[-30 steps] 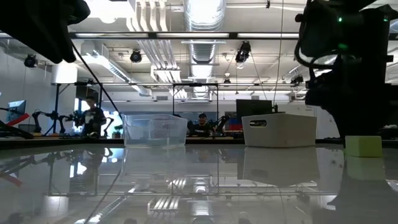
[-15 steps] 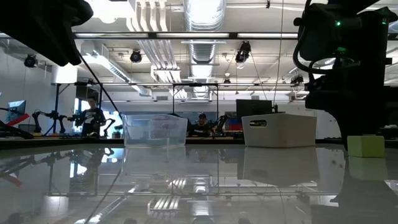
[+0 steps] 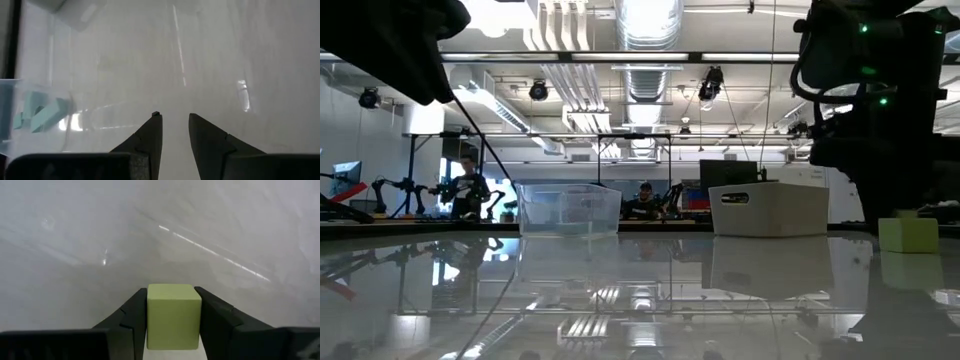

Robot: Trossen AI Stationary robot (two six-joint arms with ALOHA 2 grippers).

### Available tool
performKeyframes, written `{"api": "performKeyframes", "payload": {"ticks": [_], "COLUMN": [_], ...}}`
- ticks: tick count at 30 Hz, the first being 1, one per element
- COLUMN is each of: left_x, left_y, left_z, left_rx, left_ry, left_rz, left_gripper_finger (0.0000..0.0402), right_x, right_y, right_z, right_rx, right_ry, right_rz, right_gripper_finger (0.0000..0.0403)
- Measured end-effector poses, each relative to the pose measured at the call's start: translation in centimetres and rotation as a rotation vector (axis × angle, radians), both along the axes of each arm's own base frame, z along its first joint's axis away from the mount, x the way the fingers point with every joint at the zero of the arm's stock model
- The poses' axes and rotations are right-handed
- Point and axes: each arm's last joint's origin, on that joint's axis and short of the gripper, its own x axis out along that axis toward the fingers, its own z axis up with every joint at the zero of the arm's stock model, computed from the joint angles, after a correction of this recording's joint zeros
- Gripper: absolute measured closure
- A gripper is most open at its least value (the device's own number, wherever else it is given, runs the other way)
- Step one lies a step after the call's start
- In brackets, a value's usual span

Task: Sort & place blocks by color
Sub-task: Put the green block into the gray bin

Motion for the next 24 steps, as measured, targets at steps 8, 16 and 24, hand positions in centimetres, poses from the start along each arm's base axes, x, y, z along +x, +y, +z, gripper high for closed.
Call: {"api": "performKeyframes", "payload": {"ticks": [8,16,24], "left_x": [0.2,0.9,2.6], "left_y": [0.3,0.3,0.8], "left_z": [0.1,0.3,0.9], "left_rx": [0.021,0.03,0.092], "left_ry": [-0.019,-0.052,-0.111], "left_rz": [0.014,-0.029,-0.139], "left_gripper_finger": [0.0323,0.0323,0.0323], "right_x": [0.1,1.5,3.5], "right_y": [-0.3,-0.3,-2.4], "right_z": [1.4,3.3,6.7], "right_rx": [-0.036,-0.067,-0.154], "right_ry": [-0.104,-0.337,-0.504], "right_rz": [0.048,0.192,0.331], "right_gripper_finger": [0.0279,0.0279,0.0279]}}
